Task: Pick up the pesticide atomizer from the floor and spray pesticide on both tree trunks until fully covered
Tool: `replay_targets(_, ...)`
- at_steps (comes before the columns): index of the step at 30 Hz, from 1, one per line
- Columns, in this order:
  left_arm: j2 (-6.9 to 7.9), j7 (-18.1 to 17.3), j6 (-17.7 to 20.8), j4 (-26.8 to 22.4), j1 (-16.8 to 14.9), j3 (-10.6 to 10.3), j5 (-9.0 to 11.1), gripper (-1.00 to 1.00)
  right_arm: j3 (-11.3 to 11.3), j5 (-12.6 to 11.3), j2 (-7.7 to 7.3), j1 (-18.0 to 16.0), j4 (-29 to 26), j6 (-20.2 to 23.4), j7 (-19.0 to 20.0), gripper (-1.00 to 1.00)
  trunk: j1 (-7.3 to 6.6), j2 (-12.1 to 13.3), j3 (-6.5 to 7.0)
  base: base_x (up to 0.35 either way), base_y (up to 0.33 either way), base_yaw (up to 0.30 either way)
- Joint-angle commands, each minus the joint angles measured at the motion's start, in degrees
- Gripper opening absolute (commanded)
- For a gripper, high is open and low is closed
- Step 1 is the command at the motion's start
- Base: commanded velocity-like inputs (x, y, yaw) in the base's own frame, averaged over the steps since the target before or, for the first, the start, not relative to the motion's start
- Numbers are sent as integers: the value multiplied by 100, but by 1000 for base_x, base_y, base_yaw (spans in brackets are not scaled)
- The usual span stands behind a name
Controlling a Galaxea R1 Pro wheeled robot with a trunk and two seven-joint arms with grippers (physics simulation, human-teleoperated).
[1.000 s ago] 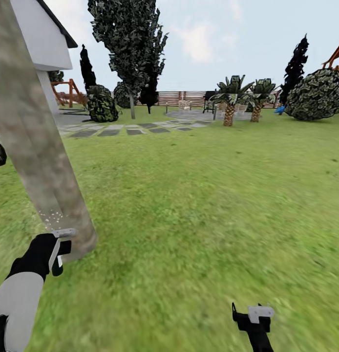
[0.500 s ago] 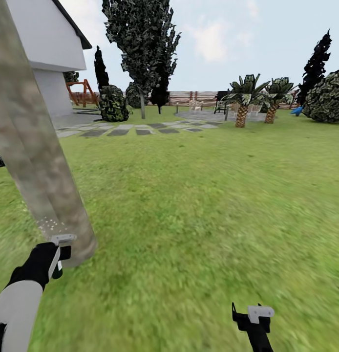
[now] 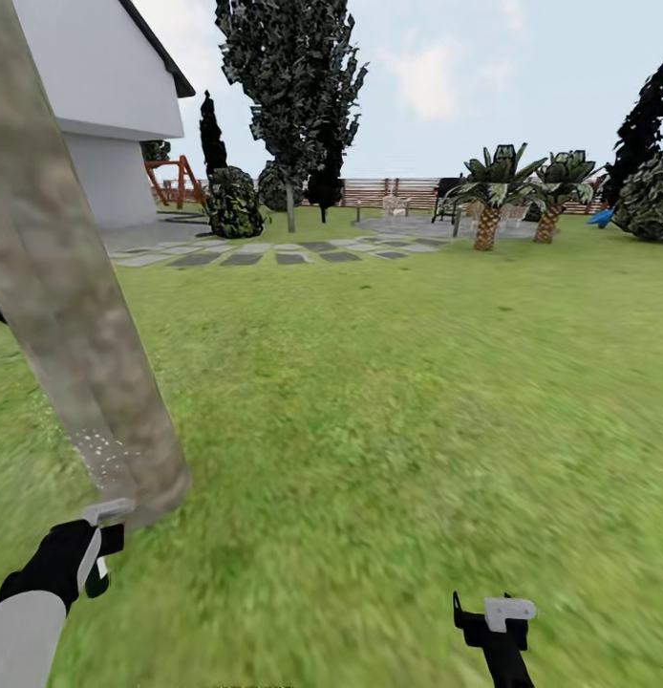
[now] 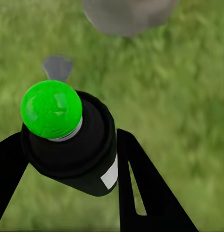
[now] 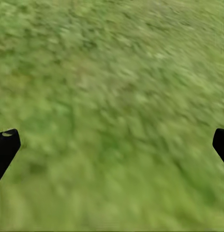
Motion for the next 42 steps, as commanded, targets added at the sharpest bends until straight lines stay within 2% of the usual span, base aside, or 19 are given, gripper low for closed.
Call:
replay_targets(1, -4, 1, 15, -6, -5, 15, -14, -100, -20, 62, 1, -4, 7, -15, -39, 100, -1, -2, -5, 0, 0, 273)
replay_targets(5, -94, -9, -162, -81, -5, 23, -9, -100, -20, 62, 1, -4, 7, -15, -38, 100, -1, -2, -5, 0, 0, 276)
replay_targets(7, -224, 3, -455, -93, -5, 34, -13, -100, -20, 62, 2, -4, 7, -15, -38, 100, -1, -2, -5, 0, 0, 244)
replay_targets(11, -269, 11, -600, -29, -5, 4, -34, -100, -20, 62, -4, -4, 7, -15, -43, 100, -1, -2, -5, 70, -65, 57)
replay_targets(23, -252, -8, -556, -107, -5, 23, -40, -100, -20, 54, -7, -4, 7, -15, -45, 100, -1, -2, -5, 56, -258, 4)
replay_targets(34, -248, 18, -566, -101, -5, -10, -65, -100, -20, 60, -7, -4, 7, -15, -42, 100, -1, -2, -5, 209, -189, 248)
replay_targets(38, -260, 295, -569, -101, -5, 2, -49, -100, -20, 59, -7, -4, 7, -15, -43, 100, -1, -2, -5, 296, -115, 238)
replay_targets(42, -271, 325, -571, -87, -5, 3, -32, -100, -20, 57, -7, -4, 7, -15, -40, 100, -1, -2, -5, 143, -224, 42)
